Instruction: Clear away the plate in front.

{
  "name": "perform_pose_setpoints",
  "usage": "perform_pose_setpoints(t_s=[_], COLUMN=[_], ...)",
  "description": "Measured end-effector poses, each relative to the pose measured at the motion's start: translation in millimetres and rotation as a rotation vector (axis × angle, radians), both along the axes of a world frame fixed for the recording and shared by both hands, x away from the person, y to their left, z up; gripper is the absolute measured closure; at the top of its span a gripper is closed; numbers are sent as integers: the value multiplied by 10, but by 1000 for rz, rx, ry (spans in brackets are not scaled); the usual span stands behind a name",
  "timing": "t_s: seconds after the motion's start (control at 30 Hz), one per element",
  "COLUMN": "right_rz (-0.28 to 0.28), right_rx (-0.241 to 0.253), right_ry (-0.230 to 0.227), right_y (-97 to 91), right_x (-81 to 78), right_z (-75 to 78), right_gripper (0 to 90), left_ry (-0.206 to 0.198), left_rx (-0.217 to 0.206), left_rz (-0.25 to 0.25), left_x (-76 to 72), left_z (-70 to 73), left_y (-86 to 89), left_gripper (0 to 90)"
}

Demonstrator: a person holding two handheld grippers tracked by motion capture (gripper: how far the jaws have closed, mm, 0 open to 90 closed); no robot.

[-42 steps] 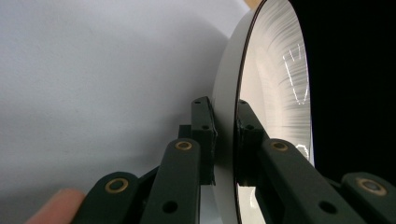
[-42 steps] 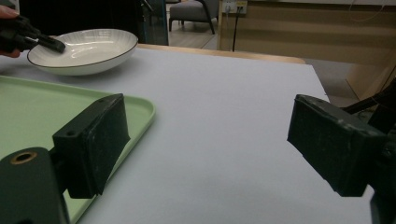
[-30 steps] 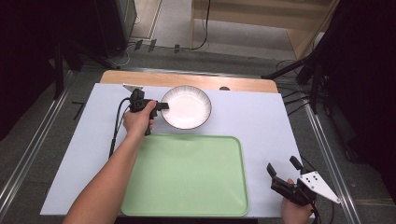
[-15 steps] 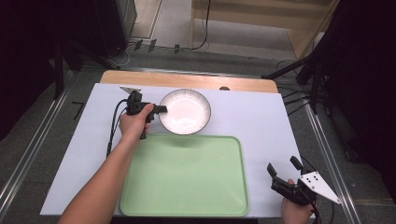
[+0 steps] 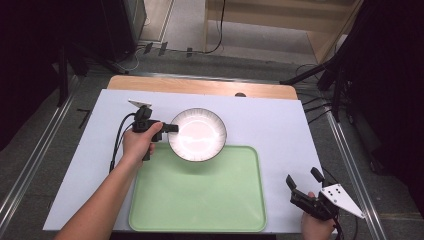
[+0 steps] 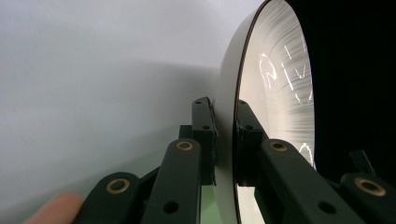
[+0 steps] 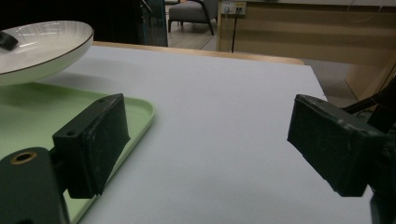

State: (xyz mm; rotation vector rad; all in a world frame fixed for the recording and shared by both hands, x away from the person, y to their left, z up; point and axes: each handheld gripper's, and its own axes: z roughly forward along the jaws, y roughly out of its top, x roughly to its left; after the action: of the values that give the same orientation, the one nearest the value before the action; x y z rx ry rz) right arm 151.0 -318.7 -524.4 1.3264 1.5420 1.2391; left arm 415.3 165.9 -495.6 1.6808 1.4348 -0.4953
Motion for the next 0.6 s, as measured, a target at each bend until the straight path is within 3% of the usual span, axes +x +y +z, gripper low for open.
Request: perform_pose_setpoints(t_s=[0.6], right_rz=[4], right_rx=[-3], right_ry=[-1], right_y=[15], right_x=[0], right_z=[0], right_gripper=[129], left_ry=[10], left_rx=[-2], left_rz=[-110], left_x=[-481], left_z=[-49], left_y=[9], left_gripper=[829])
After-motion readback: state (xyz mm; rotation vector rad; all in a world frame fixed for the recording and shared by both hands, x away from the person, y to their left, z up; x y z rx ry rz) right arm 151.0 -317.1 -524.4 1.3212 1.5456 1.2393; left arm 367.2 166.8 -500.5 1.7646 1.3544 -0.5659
